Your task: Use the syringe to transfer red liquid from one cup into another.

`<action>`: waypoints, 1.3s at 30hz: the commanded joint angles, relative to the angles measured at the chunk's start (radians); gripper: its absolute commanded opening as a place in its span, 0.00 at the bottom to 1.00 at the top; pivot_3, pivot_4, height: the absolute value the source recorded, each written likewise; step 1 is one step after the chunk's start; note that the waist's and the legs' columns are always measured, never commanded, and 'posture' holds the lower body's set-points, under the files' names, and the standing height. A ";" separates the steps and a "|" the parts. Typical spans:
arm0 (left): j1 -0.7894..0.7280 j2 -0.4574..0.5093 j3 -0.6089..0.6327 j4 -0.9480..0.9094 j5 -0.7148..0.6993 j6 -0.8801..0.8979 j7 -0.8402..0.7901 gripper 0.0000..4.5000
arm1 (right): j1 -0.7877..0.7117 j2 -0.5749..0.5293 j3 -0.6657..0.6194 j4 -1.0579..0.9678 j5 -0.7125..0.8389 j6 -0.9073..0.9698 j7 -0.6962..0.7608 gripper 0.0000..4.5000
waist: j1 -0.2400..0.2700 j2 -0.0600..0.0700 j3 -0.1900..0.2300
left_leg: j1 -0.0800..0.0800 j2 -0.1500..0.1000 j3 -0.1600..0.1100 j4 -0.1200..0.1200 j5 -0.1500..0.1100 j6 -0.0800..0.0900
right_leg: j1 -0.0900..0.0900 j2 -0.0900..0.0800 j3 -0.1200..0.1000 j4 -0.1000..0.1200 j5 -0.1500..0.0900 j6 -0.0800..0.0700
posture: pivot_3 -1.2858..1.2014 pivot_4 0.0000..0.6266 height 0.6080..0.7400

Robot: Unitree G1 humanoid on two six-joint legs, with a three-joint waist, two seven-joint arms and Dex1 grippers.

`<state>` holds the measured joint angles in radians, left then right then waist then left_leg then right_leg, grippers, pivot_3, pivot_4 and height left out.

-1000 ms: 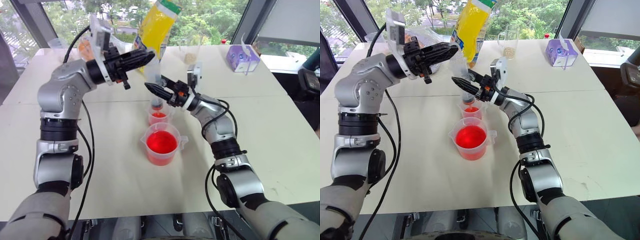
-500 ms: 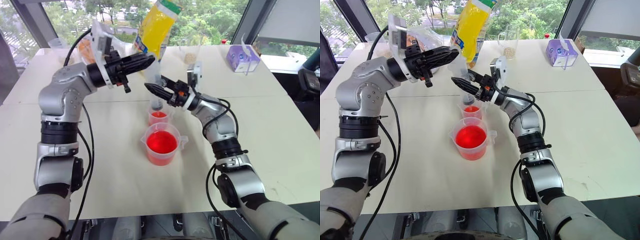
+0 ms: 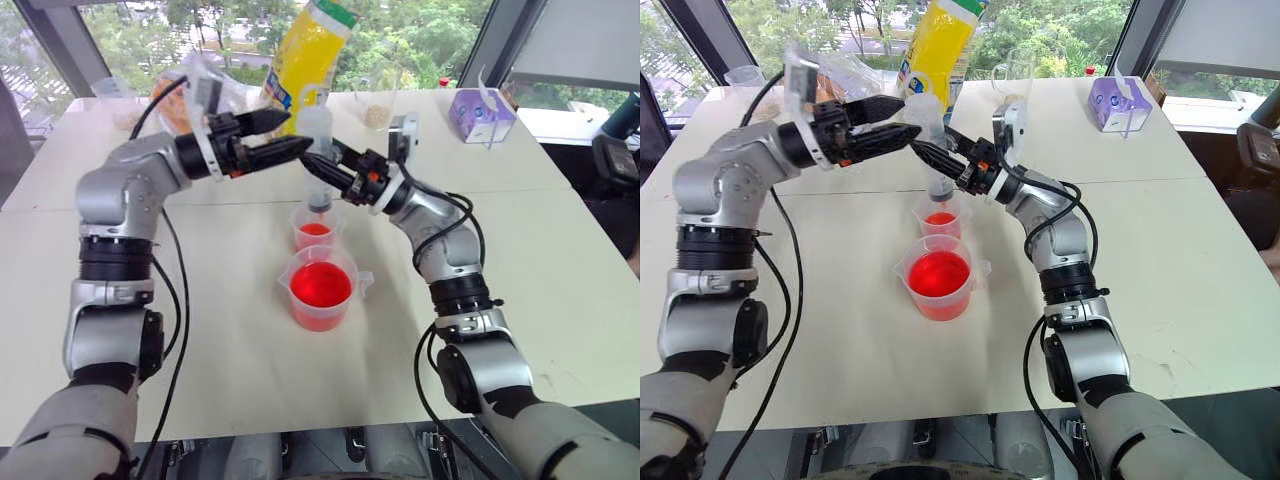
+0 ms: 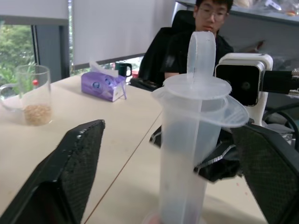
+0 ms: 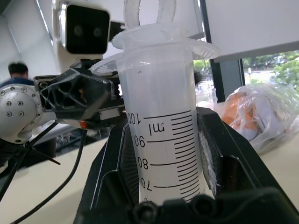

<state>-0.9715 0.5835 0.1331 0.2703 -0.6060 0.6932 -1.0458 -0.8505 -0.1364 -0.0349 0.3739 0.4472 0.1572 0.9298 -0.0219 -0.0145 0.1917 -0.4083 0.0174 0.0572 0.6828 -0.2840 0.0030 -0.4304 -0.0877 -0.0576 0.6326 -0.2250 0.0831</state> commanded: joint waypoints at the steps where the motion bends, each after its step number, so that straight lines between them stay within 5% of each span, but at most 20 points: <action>1: 0.017 0.065 0.069 -0.098 -0.058 0.028 -0.028 0.99 | -0.005 0.004 -0.005 -0.044 0.010 -0.007 -0.006 0.30 | 0.002 0.000 0.000 | 0.000 0.000 0.000 0.000 0.000 0.000 | 0.000 0.000 0.000 0.000 0.000 0.000 | 0.52 0.24 1.00; 10: 0.229 0.156 0.083 -0.313 -0.115 0.095 -0.045 0.99 | -0.101 -0.062 -0.132 -0.145 0.121 0.212 -0.210 0.30 | 0.009 0.000 0.000 | 0.000 -0.001 0.000 0.000 0.000 0.000 | 0.000 -0.003 0.000 0.000 0.000 0.000 | 0.52 0.24 1.00; 16: 0.318 0.146 0.087 -0.404 -0.149 0.100 -0.021 0.99 | -0.193 -0.248 -0.238 -0.159 0.196 0.715 -0.486 0.30 | 0.010 0.000 0.000 | -0.001 -0.001 -0.001 0.000 0.000 0.000 | 0.000 -0.004 0.000 0.000 0.000 0.000 | 0.52 0.24 1.00; 23: 0.375 0.130 0.076 -0.467 -0.180 0.099 0.003 0.99 | -0.128 -0.489 -0.141 -0.197 0.151 1.300 -0.574 0.30 | 0.009 0.000 0.000 | -0.001 -0.001 0.000 -0.001 -0.001 0.003 | 0.000 -0.004 0.000 -0.001 0.000 -0.001 | 0.52 0.24 1.00; 37: 0.420 0.147 0.062 -0.532 -0.198 0.114 0.021 0.99 | 0.057 -0.434 -0.135 -0.190 0.021 1.373 -0.650 0.30 | 0.009 0.000 0.000 | -0.002 -0.001 0.001 -0.001 -0.002 0.003 | 0.000 -0.002 0.000 -0.002 0.000 0.000 | 0.52 0.24 1.00; 39: 0.426 0.154 0.060 -0.541 -0.201 0.116 0.022 1.00 | 0.059 -0.433 -0.126 -0.191 0.012 1.355 -0.645 0.53 | 0.007 -0.001 0.000 | -0.001 -0.001 0.001 0.000 -0.002 0.003 | 0.000 -0.002 0.000 -0.002 0.000 0.000 | 0.52 0.24 1.00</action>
<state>-0.5452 0.7186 0.1810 -0.2397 -0.7909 0.8066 -1.0236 -0.7972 -0.5709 -0.1624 0.1969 0.4809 1.5350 0.2883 -0.0150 -0.0151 0.1913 -0.4092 0.0165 0.0579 0.6825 -0.2860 0.0064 -0.4300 -0.0892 -0.0574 0.6305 -0.2249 0.0830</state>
